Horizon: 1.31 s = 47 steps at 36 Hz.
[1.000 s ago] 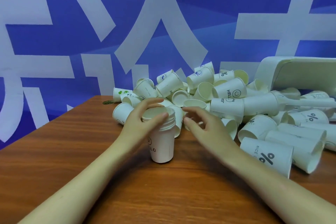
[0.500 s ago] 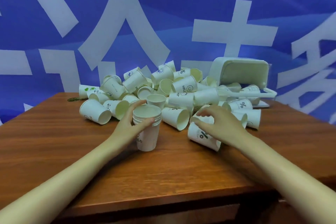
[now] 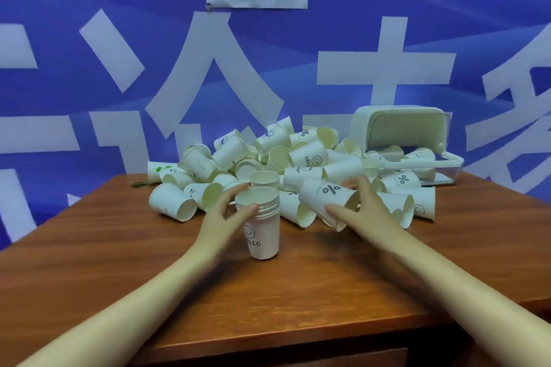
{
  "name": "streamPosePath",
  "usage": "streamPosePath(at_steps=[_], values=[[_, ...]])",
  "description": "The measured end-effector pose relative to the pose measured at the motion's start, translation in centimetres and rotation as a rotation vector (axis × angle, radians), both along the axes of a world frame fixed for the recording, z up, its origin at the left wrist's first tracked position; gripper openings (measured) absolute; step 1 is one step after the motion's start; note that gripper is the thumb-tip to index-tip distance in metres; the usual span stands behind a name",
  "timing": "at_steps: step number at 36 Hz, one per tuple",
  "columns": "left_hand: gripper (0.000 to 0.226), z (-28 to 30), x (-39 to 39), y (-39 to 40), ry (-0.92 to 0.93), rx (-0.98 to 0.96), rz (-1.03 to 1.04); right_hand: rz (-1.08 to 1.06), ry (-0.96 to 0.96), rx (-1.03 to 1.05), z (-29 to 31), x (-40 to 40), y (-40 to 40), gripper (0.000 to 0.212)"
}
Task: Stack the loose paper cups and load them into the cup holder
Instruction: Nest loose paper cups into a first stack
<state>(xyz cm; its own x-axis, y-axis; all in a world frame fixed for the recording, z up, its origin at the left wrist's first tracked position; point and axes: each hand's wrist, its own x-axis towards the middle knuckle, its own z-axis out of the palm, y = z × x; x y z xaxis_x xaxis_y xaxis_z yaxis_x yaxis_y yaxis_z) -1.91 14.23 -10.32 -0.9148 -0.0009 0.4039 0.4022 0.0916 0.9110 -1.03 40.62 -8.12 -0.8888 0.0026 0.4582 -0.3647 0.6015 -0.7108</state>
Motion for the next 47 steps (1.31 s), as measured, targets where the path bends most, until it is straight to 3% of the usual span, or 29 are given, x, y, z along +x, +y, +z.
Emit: streamPosePath(at_steps=[4, 8, 12, 15, 19, 24, 27, 33, 40, 47], values=[[0.076, 0.3, -1.1, -1.3, -0.001, 0.016, 0.05, 0.101, 0.039, -0.269, 1.8, -2.1, -2.2, 0.039], [0.055, 0.8, -2.2, -2.7, -0.033, 0.043, 0.053, 0.211, 0.061, -0.364, 3.2, -3.9, -5.5, 0.041], [0.082, -0.1, -3.3, -4.3, -0.057, 0.138, 0.014, 0.281, 0.068, -0.359, 3.1, -5.8, -8.6, 0.043], [0.068, -0.3, -3.7, -5.0, -0.062, 0.19, -0.058, 0.3, 0.075, -0.378, 2.6, -6.7, -10.7, 0.051], [0.061, 0.1, -3.6, -5.4, -0.041, 0.102, -0.073, 0.299, 0.132, -0.471, 2.4, -7.4, -12.3, 0.035], [0.05, 0.3, -3.6, -5.6, -0.028, 0.056, -0.023, 0.375, 0.124, -0.448, 2.1, -8.0, -12.9, 0.035], [0.057, -0.1, -3.8, -5.2, 0.038, -0.001, -0.019, 0.439, 0.133, -0.393, 1.3, -7.8, -13.3, 0.032], [0.037, -0.8, -3.8, -3.8, 0.128, -0.026, 0.025, 0.49, 0.169, -0.214, -0.7, -6.4, -14.5, 0.026], [0.028, -0.8, -3.7, -3.4, 0.156, 0.08, -0.006, 0.479, 0.108, -0.287, -2.2, -6.0, -15.0, 0.034], [0.041, -1.0, -3.6, -3.5, 0.14, 0.146, -0.002, 0.507, 0.037, -0.348, -3.1, -6.1, -15.7, 0.05]])
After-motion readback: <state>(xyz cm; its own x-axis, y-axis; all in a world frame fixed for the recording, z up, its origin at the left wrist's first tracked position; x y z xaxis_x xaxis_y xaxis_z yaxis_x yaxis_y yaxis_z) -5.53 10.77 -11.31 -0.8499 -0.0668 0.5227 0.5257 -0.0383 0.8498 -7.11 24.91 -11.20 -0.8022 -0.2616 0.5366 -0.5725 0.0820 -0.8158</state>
